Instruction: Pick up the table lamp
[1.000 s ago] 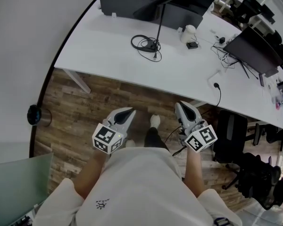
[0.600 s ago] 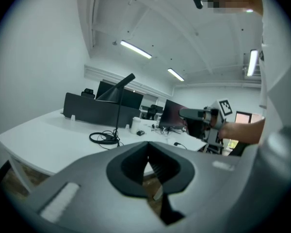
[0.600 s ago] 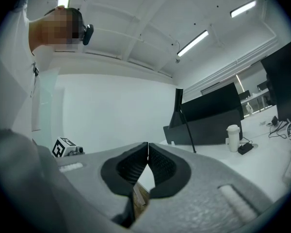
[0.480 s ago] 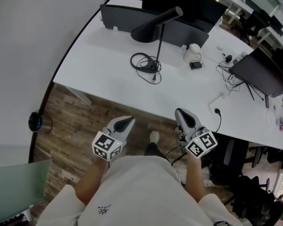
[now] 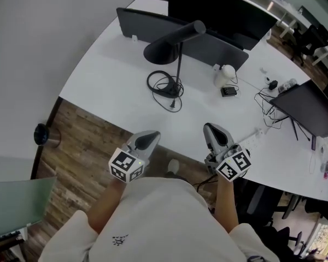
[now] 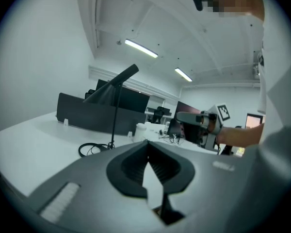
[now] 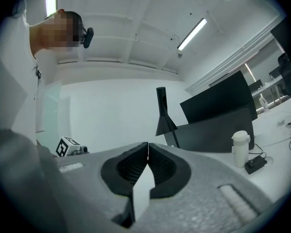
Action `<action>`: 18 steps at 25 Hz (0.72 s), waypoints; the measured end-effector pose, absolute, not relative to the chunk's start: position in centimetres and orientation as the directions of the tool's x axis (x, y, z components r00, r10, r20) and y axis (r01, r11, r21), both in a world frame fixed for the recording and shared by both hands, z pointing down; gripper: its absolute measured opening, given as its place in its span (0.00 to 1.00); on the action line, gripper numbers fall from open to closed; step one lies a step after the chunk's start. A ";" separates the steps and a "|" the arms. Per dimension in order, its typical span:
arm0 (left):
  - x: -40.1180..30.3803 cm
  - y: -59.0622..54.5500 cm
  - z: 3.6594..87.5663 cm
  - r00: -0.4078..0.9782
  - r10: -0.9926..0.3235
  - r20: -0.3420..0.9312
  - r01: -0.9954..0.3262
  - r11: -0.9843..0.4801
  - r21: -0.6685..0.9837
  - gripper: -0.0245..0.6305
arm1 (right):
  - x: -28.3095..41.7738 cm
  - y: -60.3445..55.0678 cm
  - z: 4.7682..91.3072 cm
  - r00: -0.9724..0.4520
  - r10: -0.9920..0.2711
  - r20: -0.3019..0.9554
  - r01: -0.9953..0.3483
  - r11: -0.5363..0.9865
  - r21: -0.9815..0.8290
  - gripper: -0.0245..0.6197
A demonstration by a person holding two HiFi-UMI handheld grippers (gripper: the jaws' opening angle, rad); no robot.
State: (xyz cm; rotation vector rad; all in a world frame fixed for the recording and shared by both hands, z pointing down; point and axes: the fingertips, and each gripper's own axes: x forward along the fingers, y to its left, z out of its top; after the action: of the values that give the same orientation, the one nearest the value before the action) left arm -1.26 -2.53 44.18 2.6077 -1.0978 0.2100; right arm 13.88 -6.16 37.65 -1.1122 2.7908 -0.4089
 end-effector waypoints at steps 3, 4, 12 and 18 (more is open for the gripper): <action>0.4 -4.2 44.2 0.685 -0.678 0.267 -0.728 -0.656 0.199 0.03 | 14.5 -7.8 38.1 -0.761 -0.649 0.008 -0.624 0.728 -0.284 0.04; 1.0 -4.8 44.2 0.681 -0.680 0.271 -0.731 -0.654 0.193 0.03 | 14.7 -8.3 38.3 -0.771 -0.637 0.011 -0.613 0.737 -0.285 0.04; 4.9 -7.6 44.5 0.668 -0.690 0.280 -0.744 -0.623 0.239 0.03 | 17.7 -10.8 39.7 -0.807 -0.591 0.012 -0.564 0.764 -0.312 0.04; 6.0 -8.4 45.4 0.660 -0.689 0.300 -0.751 -0.616 0.238 0.03 | 18.9 -11.6 40.5 -0.807 -0.591 0.008 -0.560 0.761 -0.328 0.04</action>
State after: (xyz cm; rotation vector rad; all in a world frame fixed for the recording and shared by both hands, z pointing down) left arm 6.01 -8.40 45.39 2.5364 -1.1414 0.2548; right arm 18.93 -11.61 40.46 -0.9360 2.8572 -0.4857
